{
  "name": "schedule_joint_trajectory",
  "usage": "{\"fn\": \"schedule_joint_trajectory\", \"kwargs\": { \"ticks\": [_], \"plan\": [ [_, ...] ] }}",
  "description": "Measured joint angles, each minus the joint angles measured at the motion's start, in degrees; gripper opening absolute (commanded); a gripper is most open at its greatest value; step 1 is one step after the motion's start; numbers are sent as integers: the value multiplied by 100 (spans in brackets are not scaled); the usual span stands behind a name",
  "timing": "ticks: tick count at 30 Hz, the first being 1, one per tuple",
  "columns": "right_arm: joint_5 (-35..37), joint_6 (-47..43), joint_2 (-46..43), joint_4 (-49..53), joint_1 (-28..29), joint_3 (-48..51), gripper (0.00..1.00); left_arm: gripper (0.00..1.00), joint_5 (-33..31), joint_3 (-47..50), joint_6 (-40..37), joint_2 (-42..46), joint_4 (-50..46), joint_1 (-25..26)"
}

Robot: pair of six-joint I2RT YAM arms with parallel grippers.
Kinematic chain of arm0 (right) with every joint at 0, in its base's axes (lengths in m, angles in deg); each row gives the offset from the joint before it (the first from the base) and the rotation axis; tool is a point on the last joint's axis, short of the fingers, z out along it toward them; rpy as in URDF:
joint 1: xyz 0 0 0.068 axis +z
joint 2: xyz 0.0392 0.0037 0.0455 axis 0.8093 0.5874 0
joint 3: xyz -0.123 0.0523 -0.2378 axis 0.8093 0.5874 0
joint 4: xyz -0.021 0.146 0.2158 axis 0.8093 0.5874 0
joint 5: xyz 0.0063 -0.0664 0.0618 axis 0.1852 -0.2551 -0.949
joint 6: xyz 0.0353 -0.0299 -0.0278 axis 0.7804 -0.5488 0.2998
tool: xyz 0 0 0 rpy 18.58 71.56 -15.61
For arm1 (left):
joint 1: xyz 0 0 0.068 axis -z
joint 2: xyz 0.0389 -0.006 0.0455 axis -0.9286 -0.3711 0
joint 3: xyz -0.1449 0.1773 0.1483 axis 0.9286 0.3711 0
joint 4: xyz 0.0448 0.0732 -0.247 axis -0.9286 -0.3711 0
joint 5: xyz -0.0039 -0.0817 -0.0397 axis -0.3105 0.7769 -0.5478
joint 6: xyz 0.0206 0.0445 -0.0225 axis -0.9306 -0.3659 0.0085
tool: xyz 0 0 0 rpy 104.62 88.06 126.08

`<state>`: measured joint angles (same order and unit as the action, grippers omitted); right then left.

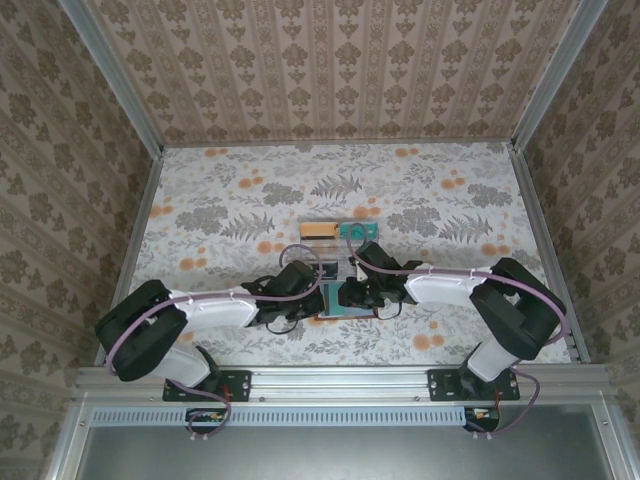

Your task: Take the credit cards out of the card holder

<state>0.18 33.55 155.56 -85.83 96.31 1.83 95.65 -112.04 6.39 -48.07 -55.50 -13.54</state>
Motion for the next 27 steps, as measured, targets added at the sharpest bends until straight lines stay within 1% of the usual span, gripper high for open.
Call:
{"fn": "schedule_joint_trajectory", "kwargs": {
  "ticks": [3,6,8,24,27],
  "plan": [
    [-31,31,52,-39,0,-2,17,0,2,-2,0,-28,31,4],
    [-46,74,61,-35,-2,-2,5,0,0,-2,0,-31,31,2],
    [-50,120,59,-31,-9,-2,0,0,-2,-2,0,-31,26,2],
    [-111,101,-236,-2,-271,221,0,0,-96,-70,68,-31,-173,4],
    [-116,103,-247,-20,-291,243,11,0,-96,-87,66,-31,-199,4]
  ]
}}
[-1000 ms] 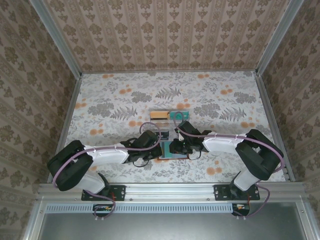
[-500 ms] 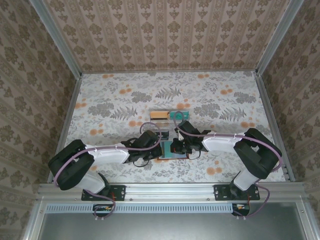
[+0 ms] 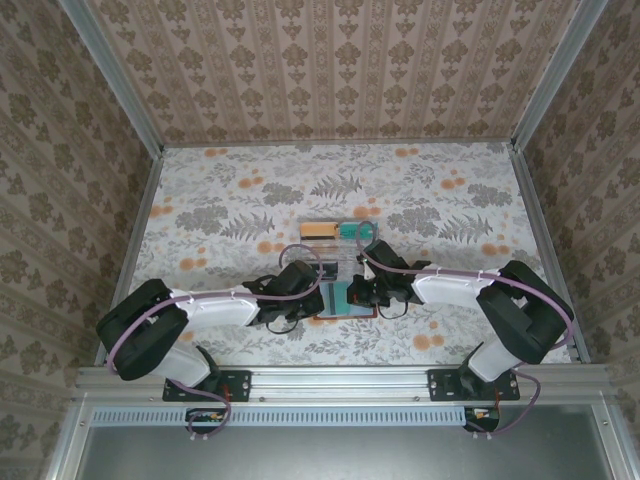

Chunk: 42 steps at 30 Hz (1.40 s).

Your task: Take the credit cards out of the card holder

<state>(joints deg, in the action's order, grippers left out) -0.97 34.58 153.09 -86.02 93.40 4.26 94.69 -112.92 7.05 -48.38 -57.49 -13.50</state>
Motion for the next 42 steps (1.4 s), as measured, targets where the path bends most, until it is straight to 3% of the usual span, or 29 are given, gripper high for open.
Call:
{"fn": "schedule_joint_trajectory", "kwargs": {
  "ticks": [6,11,16,21,31,42],
  "plan": [
    [-85,-2,0,-153,-2,61,1,0,2,-57,0,-2,-127,4],
    [-107,17,0,-162,-11,66,0,0,2,-118,-4,0,-256,4],
    [-120,17,0,-162,-13,66,0,13,-20,-149,-48,212,-422,4],
    [-144,17,9,-175,-13,66,0,15,-15,-162,-94,417,-343,4],
    [-251,20,83,-286,-13,66,0,0,109,-208,-111,-20,-7,11],
    [-251,-39,81,-260,-92,76,0,0,33,-210,17,-103,-264,37]
  ]
}}
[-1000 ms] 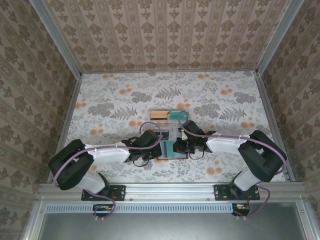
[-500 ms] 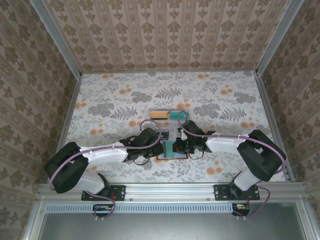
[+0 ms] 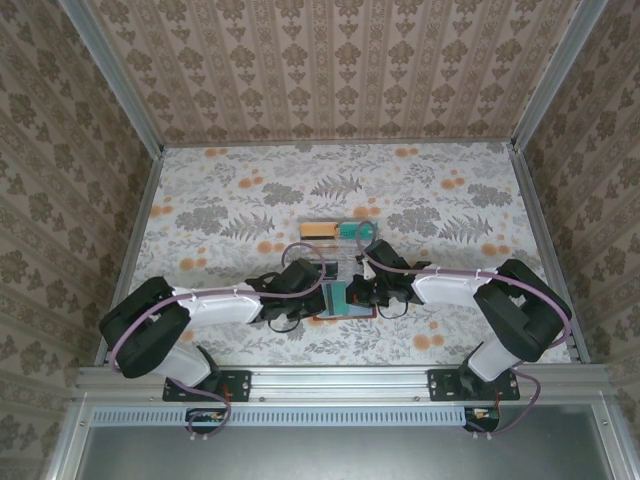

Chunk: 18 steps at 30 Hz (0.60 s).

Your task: Take the credit cards out of the card holder

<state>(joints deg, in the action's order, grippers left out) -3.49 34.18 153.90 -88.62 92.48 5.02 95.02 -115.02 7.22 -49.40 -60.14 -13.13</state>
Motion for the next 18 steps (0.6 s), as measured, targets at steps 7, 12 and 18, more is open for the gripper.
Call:
{"fn": "schedule_joint_trajectory", "kwargs": {
  "ticks": [7,12,18],
  "plan": [
    [-7,-114,-44,17,-116,48,16,0,-55,-92,0,-31,-186,0],
    [-68,-87,-42,-92,-125,105,21,0,-90,-225,0,-146,-249,46],
    [-188,-61,79,-293,-125,111,21,0,-94,-264,0,-190,-249,76]
  ]
}}
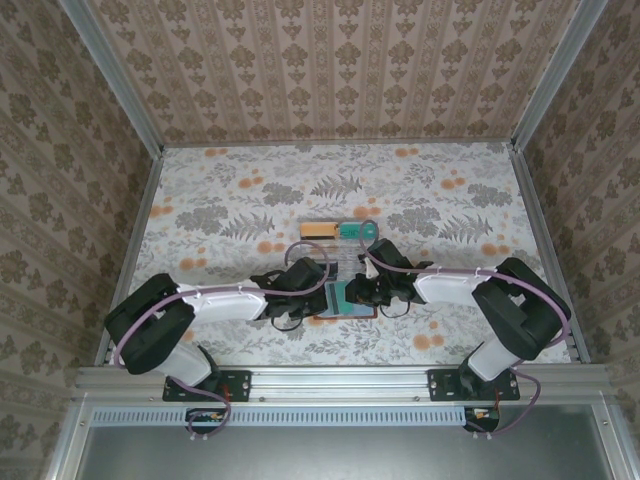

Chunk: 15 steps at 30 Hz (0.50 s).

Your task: Take the credit cards out of the card holder

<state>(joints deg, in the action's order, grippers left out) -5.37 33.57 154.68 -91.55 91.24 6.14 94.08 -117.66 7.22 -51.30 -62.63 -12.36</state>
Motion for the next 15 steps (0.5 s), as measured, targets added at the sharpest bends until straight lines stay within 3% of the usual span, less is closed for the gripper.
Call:
{"fn": "schedule_joint_trajectory", "kwargs": {
  "ticks": [8,15],
  "plan": [
    [-131,131,50,-289,-28,90,3,0,-2,-9,0,-4,-9,0],
    [-173,140,-39,-481,-116,280,2,0,-20,-7,0,11,-22,0]
  ]
}}
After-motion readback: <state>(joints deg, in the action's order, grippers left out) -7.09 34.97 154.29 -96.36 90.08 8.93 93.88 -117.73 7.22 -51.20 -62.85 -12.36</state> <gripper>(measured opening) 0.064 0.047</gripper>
